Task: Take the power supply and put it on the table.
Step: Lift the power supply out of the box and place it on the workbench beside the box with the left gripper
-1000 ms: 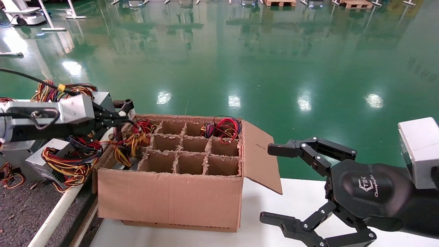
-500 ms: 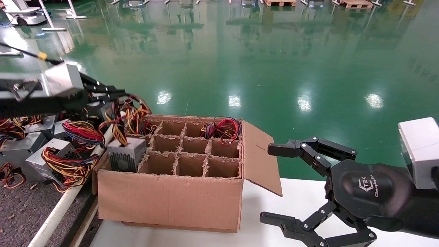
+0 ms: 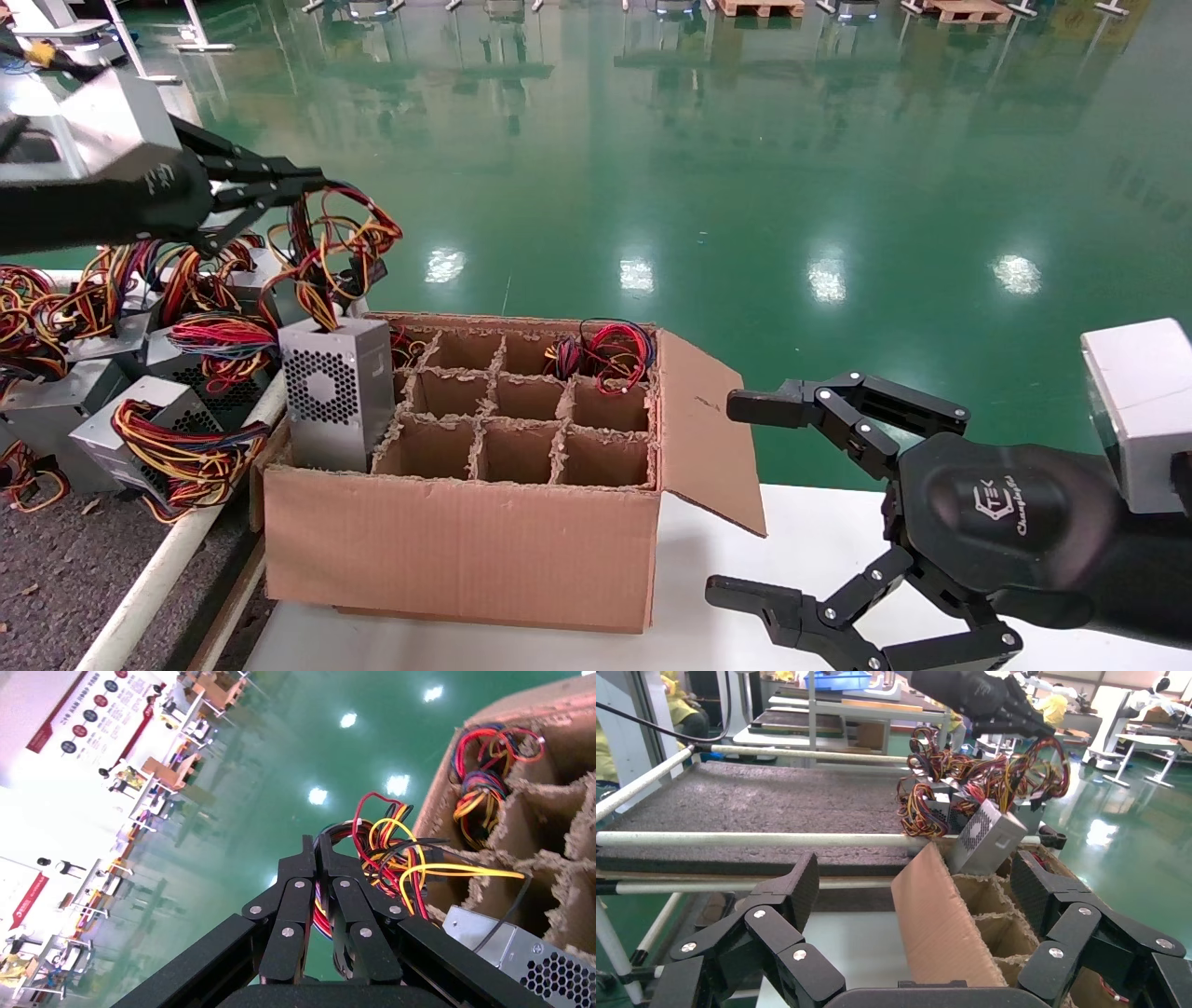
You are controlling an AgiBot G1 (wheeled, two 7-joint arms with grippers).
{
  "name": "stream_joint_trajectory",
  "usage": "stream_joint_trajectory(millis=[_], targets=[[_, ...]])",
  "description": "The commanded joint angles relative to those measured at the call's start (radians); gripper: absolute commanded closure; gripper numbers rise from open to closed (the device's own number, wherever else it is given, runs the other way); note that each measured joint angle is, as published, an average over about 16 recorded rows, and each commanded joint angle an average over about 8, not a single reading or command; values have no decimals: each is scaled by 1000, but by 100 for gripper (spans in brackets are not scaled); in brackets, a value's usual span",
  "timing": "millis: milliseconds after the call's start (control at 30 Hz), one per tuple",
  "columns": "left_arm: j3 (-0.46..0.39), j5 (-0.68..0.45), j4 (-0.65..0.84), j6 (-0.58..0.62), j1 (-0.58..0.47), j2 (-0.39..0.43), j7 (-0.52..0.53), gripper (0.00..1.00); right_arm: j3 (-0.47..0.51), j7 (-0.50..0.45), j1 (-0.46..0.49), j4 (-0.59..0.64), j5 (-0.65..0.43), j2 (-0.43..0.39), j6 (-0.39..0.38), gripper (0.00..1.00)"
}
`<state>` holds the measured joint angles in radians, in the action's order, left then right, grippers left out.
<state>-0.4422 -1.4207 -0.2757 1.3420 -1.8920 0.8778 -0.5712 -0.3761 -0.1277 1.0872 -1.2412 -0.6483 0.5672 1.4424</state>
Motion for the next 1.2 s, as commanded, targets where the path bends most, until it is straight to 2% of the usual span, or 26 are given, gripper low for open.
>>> stream_joint_trajectory(millis=[33,700,1200], targets=[[5,7,-7,0,-2,-4,14,100,0,0,0,0,0,0,0,0],[38,40,-83,-54,-77,-20,109,100,0,0,0,0,0,0,0,0],[41,-5,30,-197,-267,-37,63,100,0,0,0,0,0,0,0,0]])
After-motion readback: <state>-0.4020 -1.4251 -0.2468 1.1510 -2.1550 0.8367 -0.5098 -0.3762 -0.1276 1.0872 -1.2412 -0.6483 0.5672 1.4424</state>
